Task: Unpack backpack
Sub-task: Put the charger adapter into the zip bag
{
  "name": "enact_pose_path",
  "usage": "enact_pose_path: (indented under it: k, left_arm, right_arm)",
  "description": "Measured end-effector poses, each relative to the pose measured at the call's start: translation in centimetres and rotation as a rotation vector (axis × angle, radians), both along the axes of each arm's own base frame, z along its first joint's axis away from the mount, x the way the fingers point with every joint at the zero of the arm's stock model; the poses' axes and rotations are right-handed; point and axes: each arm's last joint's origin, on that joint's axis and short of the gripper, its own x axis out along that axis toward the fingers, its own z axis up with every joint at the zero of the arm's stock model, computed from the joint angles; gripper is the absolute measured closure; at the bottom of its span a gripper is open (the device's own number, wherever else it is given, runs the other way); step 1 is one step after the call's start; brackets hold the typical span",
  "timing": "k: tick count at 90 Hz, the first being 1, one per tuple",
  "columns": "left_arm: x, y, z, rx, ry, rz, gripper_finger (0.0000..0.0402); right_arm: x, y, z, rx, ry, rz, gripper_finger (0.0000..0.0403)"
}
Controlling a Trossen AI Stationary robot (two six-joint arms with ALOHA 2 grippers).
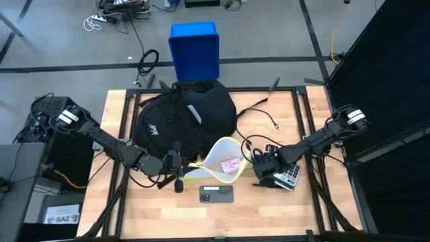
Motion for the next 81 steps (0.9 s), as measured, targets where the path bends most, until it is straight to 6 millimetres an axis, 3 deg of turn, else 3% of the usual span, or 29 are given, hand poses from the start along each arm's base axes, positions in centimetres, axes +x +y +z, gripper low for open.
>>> enact_pose_path:
  k: [12, 24, 43, 62, 81]
  left_arm:
    - [0.1, 0.1, 0.0, 0.022, 0.001, 0.000, 0.0402]
    - [0.2, 0.4, 0.0, 0.025, 0.004, 0.007, 0.0402]
    - [0.2, 0.4, -0.3, -0.008, 0.033, -0.027, 0.0402]
    - [0.1, 0.4, -0.4, -0.023, 0.042, -0.024, 0.0402]
    - [0.1, 0.4, -0.4, -0.043, 0.040, -0.019, 0.0402]
  right_arm:
    - [-0.2, 0.5, 0.5, 0.037, 0.013, -0.034, 0.0232]
    - [0.6, 1.9, 2.4, 0.069, -0.030, -0.016, 0.0232]
    - [2.4, 5.3, 8.3, 0.085, -0.185, 0.150, 0.0232]
    - [3.4, 8.6, 15.4, -0.001, -0.479, 0.404, 0.0232]
    - [5.6, 8.2, 17.8, -0.178, -0.715, 0.446, 0.0232]
